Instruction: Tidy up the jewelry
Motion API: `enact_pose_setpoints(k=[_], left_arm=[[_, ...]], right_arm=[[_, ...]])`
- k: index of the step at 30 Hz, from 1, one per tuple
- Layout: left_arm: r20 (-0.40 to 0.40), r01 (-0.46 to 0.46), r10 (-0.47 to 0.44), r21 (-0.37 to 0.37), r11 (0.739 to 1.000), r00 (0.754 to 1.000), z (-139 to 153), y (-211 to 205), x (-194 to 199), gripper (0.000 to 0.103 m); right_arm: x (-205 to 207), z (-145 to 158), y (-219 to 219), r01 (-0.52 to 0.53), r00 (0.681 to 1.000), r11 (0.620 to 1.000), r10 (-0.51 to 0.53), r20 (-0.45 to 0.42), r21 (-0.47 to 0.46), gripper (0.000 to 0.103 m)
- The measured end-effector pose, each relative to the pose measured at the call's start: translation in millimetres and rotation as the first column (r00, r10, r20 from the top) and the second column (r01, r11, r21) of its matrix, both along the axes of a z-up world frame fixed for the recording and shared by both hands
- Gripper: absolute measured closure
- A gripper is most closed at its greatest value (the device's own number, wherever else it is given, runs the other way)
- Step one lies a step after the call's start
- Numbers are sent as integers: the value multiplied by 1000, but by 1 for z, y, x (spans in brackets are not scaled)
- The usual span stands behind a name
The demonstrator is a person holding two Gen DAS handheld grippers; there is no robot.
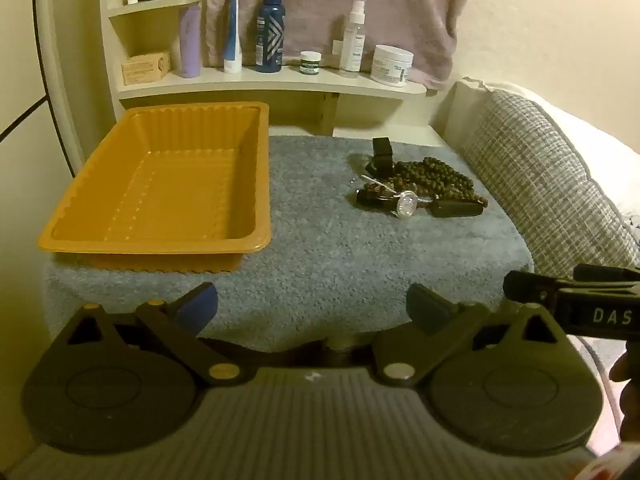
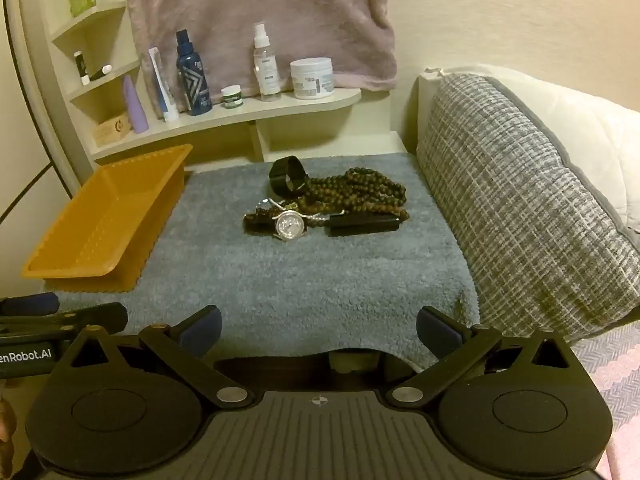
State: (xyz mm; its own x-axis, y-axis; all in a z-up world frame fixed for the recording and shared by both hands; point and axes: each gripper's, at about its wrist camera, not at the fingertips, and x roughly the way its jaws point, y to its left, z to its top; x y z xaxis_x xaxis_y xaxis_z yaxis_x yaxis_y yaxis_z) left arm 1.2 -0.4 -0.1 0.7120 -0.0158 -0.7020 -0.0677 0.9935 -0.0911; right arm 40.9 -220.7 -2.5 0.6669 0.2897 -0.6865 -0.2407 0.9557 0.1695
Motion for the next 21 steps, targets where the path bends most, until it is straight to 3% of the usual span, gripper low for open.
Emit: enact_pose_setpoints(k=[21], left_arm=[[12, 0, 0, 0, 1000, 1000, 2, 0, -1, 3]], right_arm=[[-1, 1, -1, 0, 1000, 1000, 0, 4, 3, 0]])
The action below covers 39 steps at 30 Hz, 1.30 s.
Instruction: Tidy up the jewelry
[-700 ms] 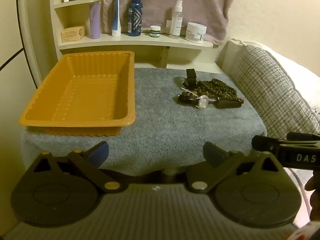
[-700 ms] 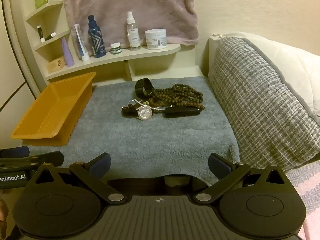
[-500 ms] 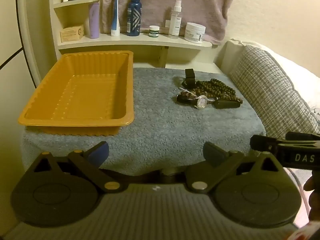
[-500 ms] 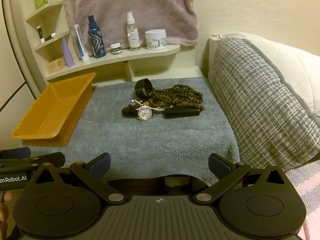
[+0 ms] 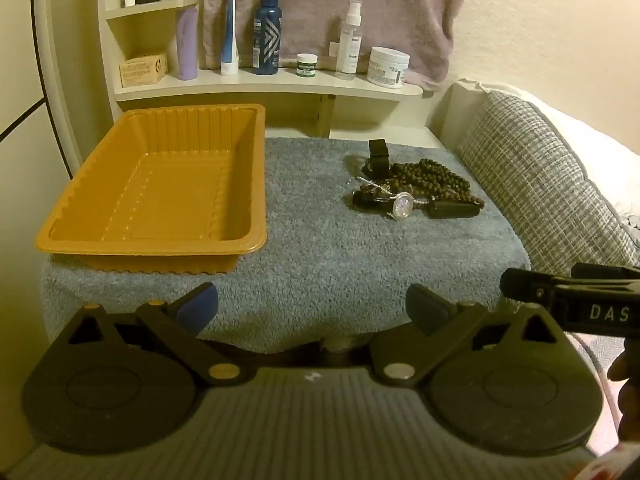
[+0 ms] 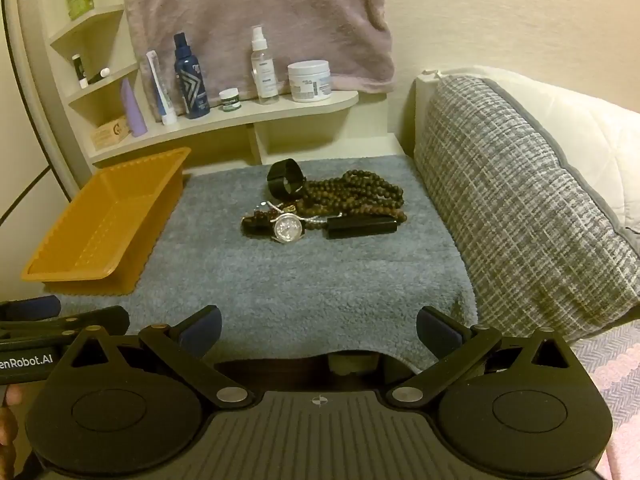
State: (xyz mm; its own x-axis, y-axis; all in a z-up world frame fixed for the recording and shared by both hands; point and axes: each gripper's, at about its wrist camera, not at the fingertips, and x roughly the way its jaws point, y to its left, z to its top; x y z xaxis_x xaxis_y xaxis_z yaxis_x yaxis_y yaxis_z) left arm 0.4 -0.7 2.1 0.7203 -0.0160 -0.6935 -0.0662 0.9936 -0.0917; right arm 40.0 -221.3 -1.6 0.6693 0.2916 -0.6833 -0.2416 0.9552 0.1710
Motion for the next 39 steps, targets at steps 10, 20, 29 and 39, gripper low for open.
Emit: enact_pose_setpoints(k=[10, 20, 29, 39], left_arm=[[3, 1, -1, -3, 1000, 1000, 1, 1, 1, 3], [4, 2, -2, -2, 1000, 1000, 1, 1, 0, 3], [6, 2, -2, -2, 1000, 1000, 1, 0, 0, 3], [7, 3, -3, -5, 1000, 1000, 5, 2, 2, 3]], right_arm=[[0, 0, -1, 0, 1000, 1000, 0, 1, 0, 0], [1, 2, -2, -1, 1000, 1000, 1, 3, 0, 0], [0, 3, -3, 0, 1000, 1000, 0, 4, 2, 0], [0, 2, -3, 2, 1000, 1000, -2, 7, -1, 0]])
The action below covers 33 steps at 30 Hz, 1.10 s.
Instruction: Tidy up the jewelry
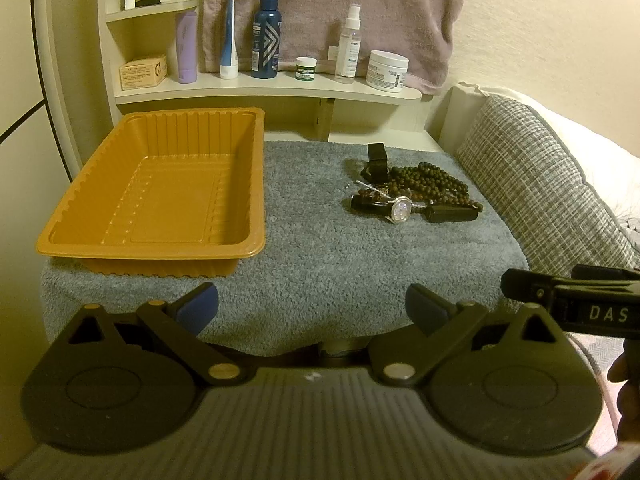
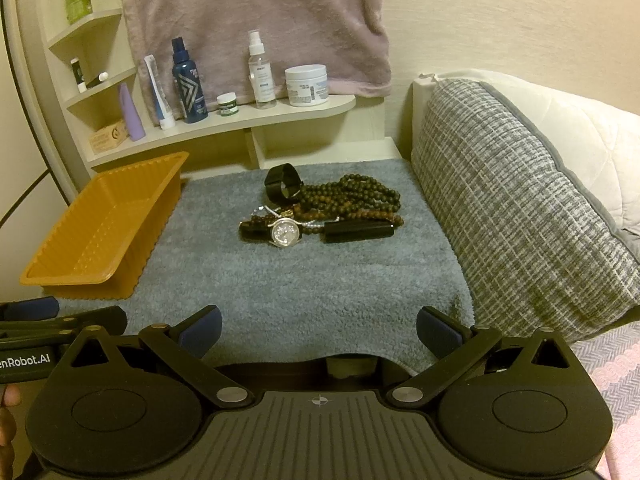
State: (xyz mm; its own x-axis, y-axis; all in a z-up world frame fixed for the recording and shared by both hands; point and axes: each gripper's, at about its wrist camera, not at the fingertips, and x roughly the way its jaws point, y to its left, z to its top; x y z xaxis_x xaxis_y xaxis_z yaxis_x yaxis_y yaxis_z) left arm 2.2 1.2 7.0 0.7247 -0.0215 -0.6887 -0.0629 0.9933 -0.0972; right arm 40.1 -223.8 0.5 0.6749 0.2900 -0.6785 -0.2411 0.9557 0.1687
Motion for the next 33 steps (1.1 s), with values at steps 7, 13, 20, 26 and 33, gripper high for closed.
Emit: enact_pose_setpoints(k=[7, 13, 20, 26, 33], left_arm=[[2, 0, 0, -1, 1000, 1000, 2, 0, 1, 3], [3, -2, 2, -3, 1000, 1000, 1, -1, 1, 3], [5, -3, 3, -3, 1000, 1000, 1, -2, 0, 3], [5, -3, 3, -3, 1000, 1000, 1, -1, 0, 3], [6, -4, 4, -3, 1000, 1000, 1, -1, 0, 3]], right_arm=[[0, 1, -1, 0, 1000, 1000, 0, 1, 1, 0], [0, 0, 0, 2, 1000, 1000, -2, 2, -1, 0], [0, 0, 0, 3, 1000, 1000, -3, 2, 0, 0], [0, 0, 0, 3, 1000, 1000, -3, 3, 0, 0], [1, -1, 0, 5, 1000, 1000, -5, 3, 1, 0]])
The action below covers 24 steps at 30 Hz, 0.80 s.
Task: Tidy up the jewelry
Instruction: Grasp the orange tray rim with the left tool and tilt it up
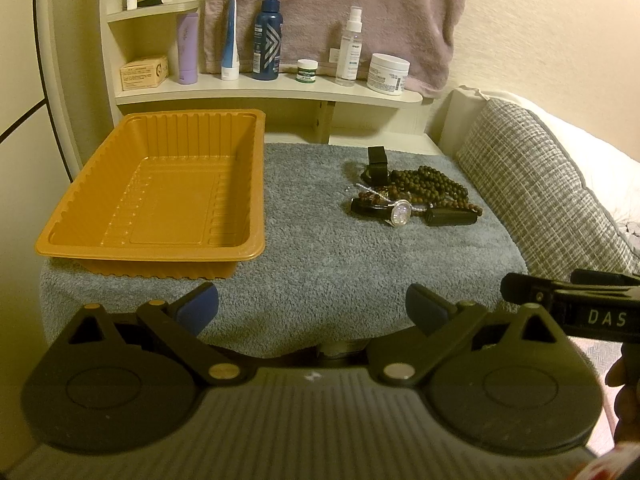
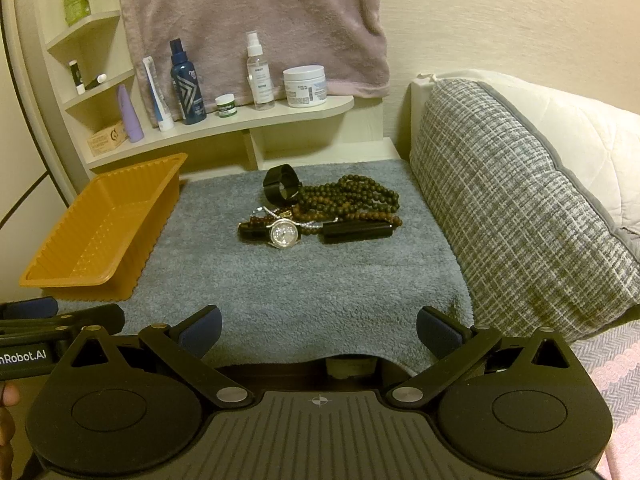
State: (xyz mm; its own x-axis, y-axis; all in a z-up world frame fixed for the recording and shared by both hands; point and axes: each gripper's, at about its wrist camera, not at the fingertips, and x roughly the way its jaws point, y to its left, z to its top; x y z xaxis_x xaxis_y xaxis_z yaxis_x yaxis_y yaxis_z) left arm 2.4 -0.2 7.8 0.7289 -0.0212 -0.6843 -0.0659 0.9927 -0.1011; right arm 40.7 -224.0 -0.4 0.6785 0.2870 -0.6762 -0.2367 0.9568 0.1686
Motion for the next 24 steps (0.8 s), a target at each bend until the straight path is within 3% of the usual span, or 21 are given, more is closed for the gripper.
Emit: enact_pose_setpoints(k=[7, 12, 15, 19, 24], left_arm=[[8, -18, 18, -30, 999, 1000, 1, 8, -1, 4], [37, -63, 68, -134, 989, 997, 7, 31, 0, 5], [70, -102, 120, -220, 970, 990, 10, 53, -3, 5], [122, -210, 260, -319, 924, 958, 11, 95, -11, 8], [163, -366, 438, -342, 866, 884, 11, 148, -21, 15]], right_arm=[[-1, 0, -1, 5, 1000, 1000, -5, 8, 8, 0], [-2, 4, -2, 9, 999, 999, -10, 35, 43, 0], [1, 7, -1, 8, 999, 998, -11, 52, 59, 0], [9, 7, 4, 10, 998, 998, -14, 58, 63, 0], [20, 4, 19, -14, 999, 998, 11, 52, 59, 0]])
